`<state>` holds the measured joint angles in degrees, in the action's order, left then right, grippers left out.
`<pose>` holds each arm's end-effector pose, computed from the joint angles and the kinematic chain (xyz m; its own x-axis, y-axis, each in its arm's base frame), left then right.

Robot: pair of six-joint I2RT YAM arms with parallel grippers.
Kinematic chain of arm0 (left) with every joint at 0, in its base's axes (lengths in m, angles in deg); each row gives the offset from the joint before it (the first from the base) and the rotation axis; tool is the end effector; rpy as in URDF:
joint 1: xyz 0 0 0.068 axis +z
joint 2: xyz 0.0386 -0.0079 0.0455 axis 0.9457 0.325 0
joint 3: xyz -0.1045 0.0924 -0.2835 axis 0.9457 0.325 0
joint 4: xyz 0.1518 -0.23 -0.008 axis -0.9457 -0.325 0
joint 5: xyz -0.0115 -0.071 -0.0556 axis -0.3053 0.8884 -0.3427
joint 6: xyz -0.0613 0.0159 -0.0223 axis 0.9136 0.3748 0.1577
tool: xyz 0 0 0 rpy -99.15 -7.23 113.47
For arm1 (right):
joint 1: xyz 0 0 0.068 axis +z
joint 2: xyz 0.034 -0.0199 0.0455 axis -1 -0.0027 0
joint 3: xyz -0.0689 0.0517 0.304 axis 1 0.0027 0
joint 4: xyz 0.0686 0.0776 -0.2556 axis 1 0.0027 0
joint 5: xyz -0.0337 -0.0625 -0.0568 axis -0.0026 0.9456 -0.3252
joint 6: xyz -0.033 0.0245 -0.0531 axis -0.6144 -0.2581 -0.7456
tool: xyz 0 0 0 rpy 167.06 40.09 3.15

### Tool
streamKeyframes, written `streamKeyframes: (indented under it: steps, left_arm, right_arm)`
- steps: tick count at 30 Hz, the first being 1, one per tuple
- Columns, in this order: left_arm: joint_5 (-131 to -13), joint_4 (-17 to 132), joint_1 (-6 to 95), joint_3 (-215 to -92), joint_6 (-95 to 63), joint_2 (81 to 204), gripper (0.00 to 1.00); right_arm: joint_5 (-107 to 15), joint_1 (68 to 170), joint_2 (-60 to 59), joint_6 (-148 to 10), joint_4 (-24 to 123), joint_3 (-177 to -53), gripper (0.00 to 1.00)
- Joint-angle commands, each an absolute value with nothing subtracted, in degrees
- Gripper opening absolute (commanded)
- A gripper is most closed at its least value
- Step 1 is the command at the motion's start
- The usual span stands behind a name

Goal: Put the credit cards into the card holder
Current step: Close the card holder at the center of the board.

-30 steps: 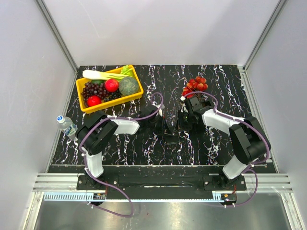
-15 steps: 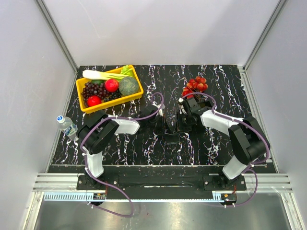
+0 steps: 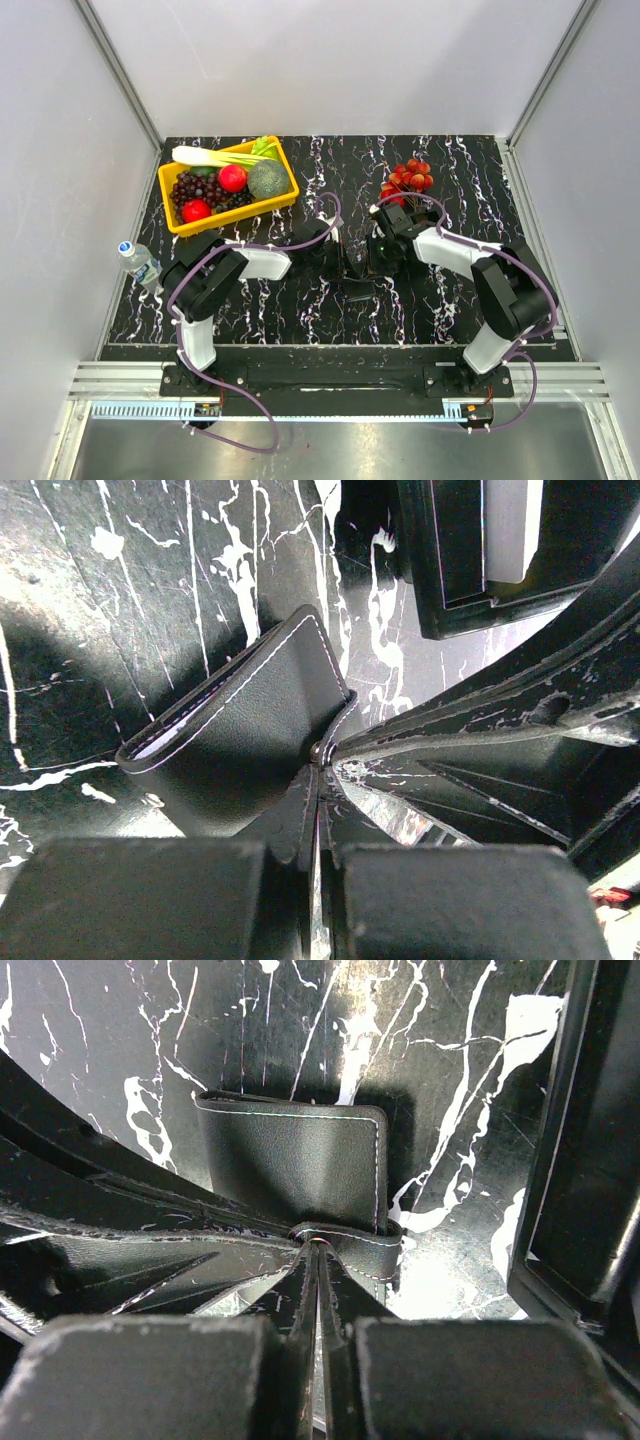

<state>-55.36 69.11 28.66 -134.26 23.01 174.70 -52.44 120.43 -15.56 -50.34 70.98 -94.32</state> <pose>0.2837 -0.2894 0.1470 -0.9627 -0.0705 -0.2612 0.1592 0.6330 -0.7576 0.2891 0.1866 0.1822 -0.9471 -0.0783 -0.3113 -0.2038 0.8960 0.3945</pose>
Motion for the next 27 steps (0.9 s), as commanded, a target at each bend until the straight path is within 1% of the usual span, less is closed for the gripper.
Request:
streamKeyframes:
  steps: [1,15,27]
  left_arm:
    - [-56.6,68.5,28.7,-133.9,22.1,176.6,0.0]
    - [-55.8,68.8,28.6,-133.6,22.9,178.8,0.0]
    - [-57.6,66.1,28.7,-133.5,21.9,179.8,0.0]
  right_arm:
    - [-47.9,121.5,-18.7,-50.7,69.7,-95.0,0.05]
    - [-41.6,123.0,-24.1,-54.1,79.8,-102.4,0.06]
    - [-38.9,126.1,-29.7,-54.6,82.0,-105.5,0.06]
